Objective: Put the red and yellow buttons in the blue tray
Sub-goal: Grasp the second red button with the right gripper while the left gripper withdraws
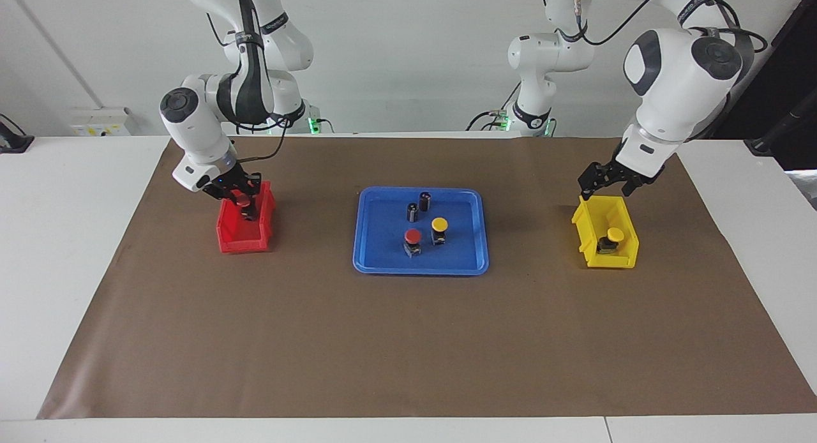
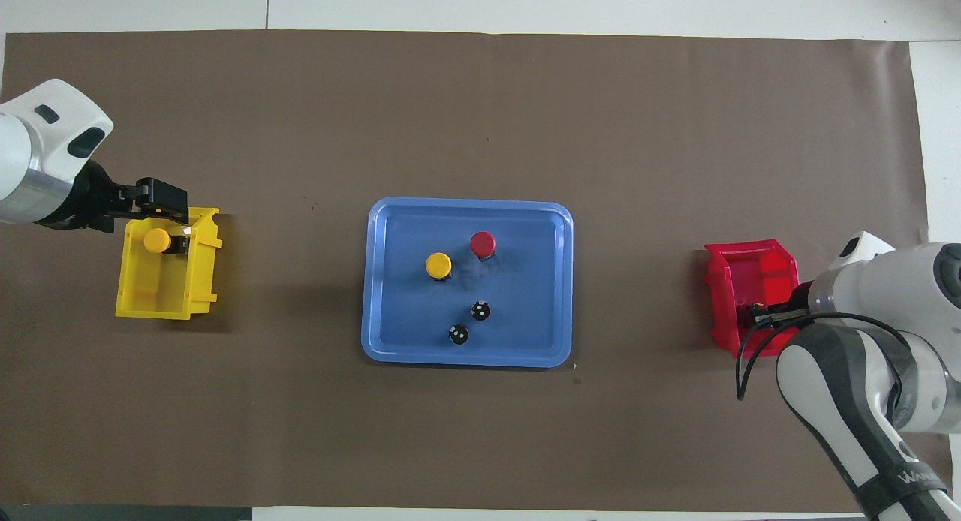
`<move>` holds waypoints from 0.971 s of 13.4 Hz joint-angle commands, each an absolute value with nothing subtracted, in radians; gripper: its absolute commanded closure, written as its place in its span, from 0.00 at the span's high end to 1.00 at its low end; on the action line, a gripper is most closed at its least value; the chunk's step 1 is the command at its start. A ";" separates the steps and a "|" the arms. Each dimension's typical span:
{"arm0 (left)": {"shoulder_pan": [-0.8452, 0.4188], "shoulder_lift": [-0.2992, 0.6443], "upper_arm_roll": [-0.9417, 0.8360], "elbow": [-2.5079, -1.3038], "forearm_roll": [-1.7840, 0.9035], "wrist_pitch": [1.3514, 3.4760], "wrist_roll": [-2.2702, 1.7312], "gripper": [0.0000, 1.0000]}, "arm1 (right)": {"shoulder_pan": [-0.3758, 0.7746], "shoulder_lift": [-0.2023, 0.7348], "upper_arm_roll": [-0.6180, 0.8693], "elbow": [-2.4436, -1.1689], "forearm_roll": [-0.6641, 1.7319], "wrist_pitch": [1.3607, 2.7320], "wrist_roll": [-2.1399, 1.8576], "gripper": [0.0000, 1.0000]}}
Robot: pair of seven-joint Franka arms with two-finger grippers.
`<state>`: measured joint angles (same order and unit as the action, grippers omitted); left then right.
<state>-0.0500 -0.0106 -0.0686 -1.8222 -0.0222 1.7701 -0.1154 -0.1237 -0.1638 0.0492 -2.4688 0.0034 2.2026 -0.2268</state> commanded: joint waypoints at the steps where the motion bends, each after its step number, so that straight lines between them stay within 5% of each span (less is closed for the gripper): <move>1: -0.017 -0.035 -0.080 -1.853 -0.021 1.763 -0.048 1.00 | -0.147 -0.183 0.060 -2.476 0.008 2.212 -0.262 0.22; 8: 0.063 -0.046 -0.078 -1.957 -0.021 1.910 0.032 0.95 | -0.103 -0.112 0.071 -2.084 0.056 1.870 -0.242 0.22; 13: 0.086 -0.020 -0.077 -1.994 -0.023 1.982 0.057 0.79 | 0.185 0.030 0.071 -1.784 0.074 1.787 0.200 0.22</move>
